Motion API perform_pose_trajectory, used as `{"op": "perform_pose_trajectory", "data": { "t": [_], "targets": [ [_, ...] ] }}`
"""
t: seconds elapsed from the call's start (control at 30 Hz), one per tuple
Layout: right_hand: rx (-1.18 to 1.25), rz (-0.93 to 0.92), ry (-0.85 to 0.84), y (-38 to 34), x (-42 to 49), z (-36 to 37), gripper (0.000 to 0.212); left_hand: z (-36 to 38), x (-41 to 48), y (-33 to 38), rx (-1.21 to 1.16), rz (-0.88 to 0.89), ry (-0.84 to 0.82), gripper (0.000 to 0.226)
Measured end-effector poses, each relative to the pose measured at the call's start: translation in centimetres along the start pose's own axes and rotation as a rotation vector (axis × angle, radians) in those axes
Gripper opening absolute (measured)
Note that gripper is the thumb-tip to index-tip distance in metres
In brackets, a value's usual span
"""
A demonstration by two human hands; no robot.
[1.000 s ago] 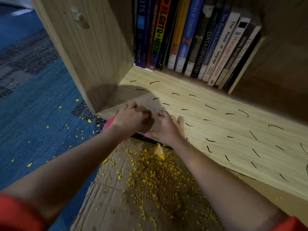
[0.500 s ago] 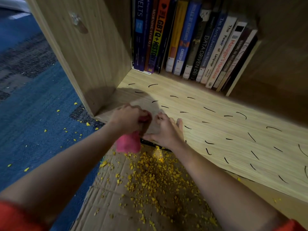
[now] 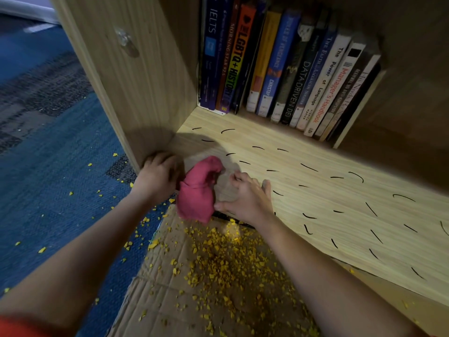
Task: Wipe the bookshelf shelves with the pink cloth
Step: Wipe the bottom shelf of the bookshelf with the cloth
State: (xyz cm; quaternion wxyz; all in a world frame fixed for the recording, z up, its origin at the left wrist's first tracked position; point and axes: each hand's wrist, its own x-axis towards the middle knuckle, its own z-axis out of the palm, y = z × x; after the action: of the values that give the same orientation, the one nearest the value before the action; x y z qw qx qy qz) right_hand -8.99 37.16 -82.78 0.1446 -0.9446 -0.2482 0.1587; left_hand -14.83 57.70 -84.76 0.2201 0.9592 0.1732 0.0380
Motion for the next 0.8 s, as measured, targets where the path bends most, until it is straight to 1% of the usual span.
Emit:
{"op": "perform_pose_trajectory", "data": {
  "t": [0.03,0.1,0.13,0.2,0.23,0.27,0.3,0.37,0.4,0.43,0.5,0.57,0.63,0.7,0.8],
  "targets": [
    [-0.005,0.008,0.0,0.1,0.1,0.0,0.085,0.5,-0.2,-0.5,0.047,0.024,-0.061,0.054],
    [-0.028,0.014,-0.008,-0.1,0.0,-0.1,0.085,0.8,-0.6,-0.6,0.07,0.0,-0.137,0.065],
    [-0.028,0.01,-0.012,-0.1,0.0,-0.1,0.086,0.9,-0.7,-0.5,0.06,-0.026,-0.137,0.067],
    [-0.028,0.019,-0.034,-0.3,0.2,-0.5,0.086,1.0,-0.3,-0.1,0.032,-0.079,-0.144,0.064],
    [-0.028,0.042,-0.058,-0.5,0.4,-0.7,0.084,0.9,-0.2,0.1,0.034,-0.102,-0.179,0.063],
    [-0.007,0.074,-0.078,-0.5,0.8,-1.1,0.077,0.8,0.0,0.3,0.042,-0.123,-0.217,0.063],
    [0.086,0.099,-0.067,-0.6,1.3,-1.4,0.064,0.6,0.1,0.5,0.058,-0.139,-0.239,0.063],
    [0.382,0.149,0.045,-1.9,2.4,-1.5,0.038,0.3,0.3,0.7,0.073,-0.158,-0.272,0.063],
    [0.487,0.17,0.093,-3.2,2.9,-1.2,0.035,0.2,0.4,0.8,0.066,-0.168,-0.293,0.064],
    [0.481,0.163,0.112,-4.8,3.2,-0.7,0.037,0.1,0.5,0.8,0.061,-0.177,-0.313,0.065],
    [0.263,0.082,0.119,-7.8,3.1,0.9,0.046,0.0,0.5,0.9,0.059,-0.188,-0.344,0.066],
    [0.151,0.017,0.19,-8.7,2.4,1.9,0.049,-0.1,0.6,0.7,0.045,-0.183,-0.351,0.065],
    [0.11,-0.031,0.208,-7.3,1.8,2.0,0.049,-0.1,0.6,0.6,0.007,-0.181,-0.359,0.063],
    [0.091,-0.086,0.185,-5.7,1.7,1.6,0.046,0.0,0.6,0.4,-0.01,-0.173,-0.357,0.064],
    [0.072,-0.059,0.206,-6.4,4.4,1.2,0.038,0.2,0.6,0.4,-0.005,-0.166,-0.343,0.064]
  ]
}}
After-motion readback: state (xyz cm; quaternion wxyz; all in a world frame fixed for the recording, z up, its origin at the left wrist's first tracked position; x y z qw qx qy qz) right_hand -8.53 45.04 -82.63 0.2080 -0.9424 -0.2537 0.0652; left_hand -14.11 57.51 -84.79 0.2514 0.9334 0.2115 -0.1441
